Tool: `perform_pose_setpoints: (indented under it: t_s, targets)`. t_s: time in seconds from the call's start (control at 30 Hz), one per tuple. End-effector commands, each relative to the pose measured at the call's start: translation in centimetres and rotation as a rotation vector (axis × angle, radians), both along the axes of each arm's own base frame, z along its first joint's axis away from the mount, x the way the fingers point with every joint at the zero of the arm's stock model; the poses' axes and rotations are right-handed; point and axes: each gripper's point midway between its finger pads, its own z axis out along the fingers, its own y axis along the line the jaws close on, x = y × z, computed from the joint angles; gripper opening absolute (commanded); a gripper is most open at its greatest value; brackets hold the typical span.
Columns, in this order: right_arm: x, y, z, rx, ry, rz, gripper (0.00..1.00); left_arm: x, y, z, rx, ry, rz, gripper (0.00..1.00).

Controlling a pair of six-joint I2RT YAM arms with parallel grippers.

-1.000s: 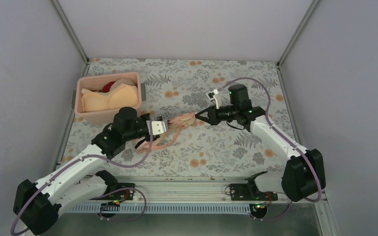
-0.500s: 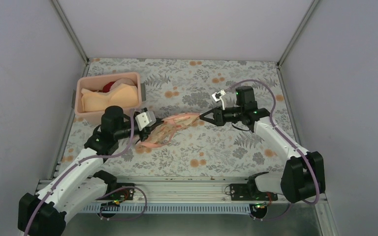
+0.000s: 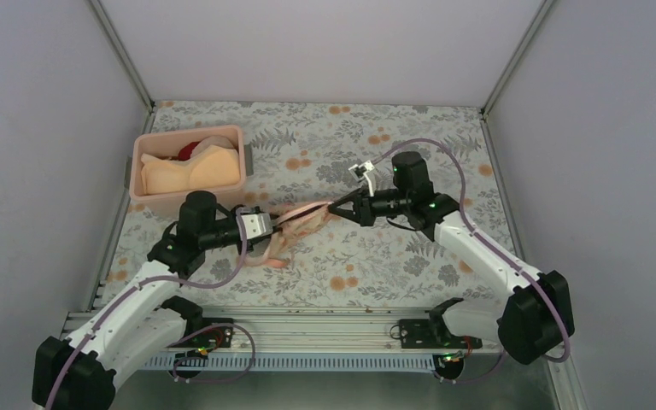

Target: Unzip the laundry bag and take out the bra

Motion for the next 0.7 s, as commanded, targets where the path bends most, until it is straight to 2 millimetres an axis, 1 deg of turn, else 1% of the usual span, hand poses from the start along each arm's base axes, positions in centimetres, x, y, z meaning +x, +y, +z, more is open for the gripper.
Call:
perform_pose_setpoints:
  t_s: [0.0, 0.07, 0.1, 0.13, 0.2, 0.27, 0.3, 0.37, 0.43, 0.47, 0.5, 0.57, 0.67]
  targets:
    - [-0.1, 2.1, 1.9, 0.053, -0.047, 0.020, 0.04, -1.7, -0.6, 1.3, 0.035, -0.086, -0.126, 0.47]
    - [-0.2, 2.8, 2.4, 0.057, -0.062, 0.022, 0.04, -2.9, -0.9, 2.3, 0.021, -0.073, -0.191, 0.67]
    - [-0.2, 3.0, 2.6, 0.059, -0.067, 0.021, 0.04, -3.5, -1.0, 2.5, 0.019, -0.059, -0.217, 0.74]
    - [-0.2, 3.3, 2.8, 0.062, -0.071, 0.021, 0.04, -3.9, -1.0, 2.6, 0.022, -0.045, -0.234, 0.81]
    - [-0.2, 3.6, 3.1, 0.071, -0.074, 0.021, 0.04, -4.6, -1.1, 3.0, 0.016, -0.015, -0.259, 0.89]
    - [-0.4, 3.9, 3.4, 0.081, -0.078, 0.024, 0.04, -4.6, -1.3, 4.1, -0.029, 0.030, -0.242, 0.98]
    - [-0.5, 4.2, 3.6, 0.087, -0.082, 0.028, 0.04, -4.4, -1.4, 4.9, -0.063, 0.056, -0.225, 1.00]
    - [-0.5, 4.4, 3.6, 0.089, -0.083, 0.027, 0.04, -4.6, -1.8, 6.5, -0.133, 0.092, -0.239, 1.00]
    - [-0.6, 4.5, 3.5, 0.089, -0.080, 0.027, 0.04, -4.5, -2.0, 7.4, -0.165, 0.098, -0.235, 1.00]
    - [-0.5, 4.5, 3.3, 0.084, -0.078, 0.022, 0.04, -4.1, -1.9, 7.4, -0.164, 0.096, -0.220, 1.00]
    - [-0.4, 4.5, 3.0, 0.076, -0.077, 0.014, 0.04, -3.6, -1.7, 7.0, -0.151, 0.094, -0.192, 1.00]
    - [0.1, 4.2, 2.2, 0.048, -0.070, -0.018, 0.04, -2.0, -1.0, 5.7, -0.107, 0.078, -0.101, 1.00]
    - [0.8, 3.8, 0.3, -0.007, -0.038, -0.069, 0.04, 0.4, 0.3, 4.3, -0.068, 0.066, 0.055, 1.00]
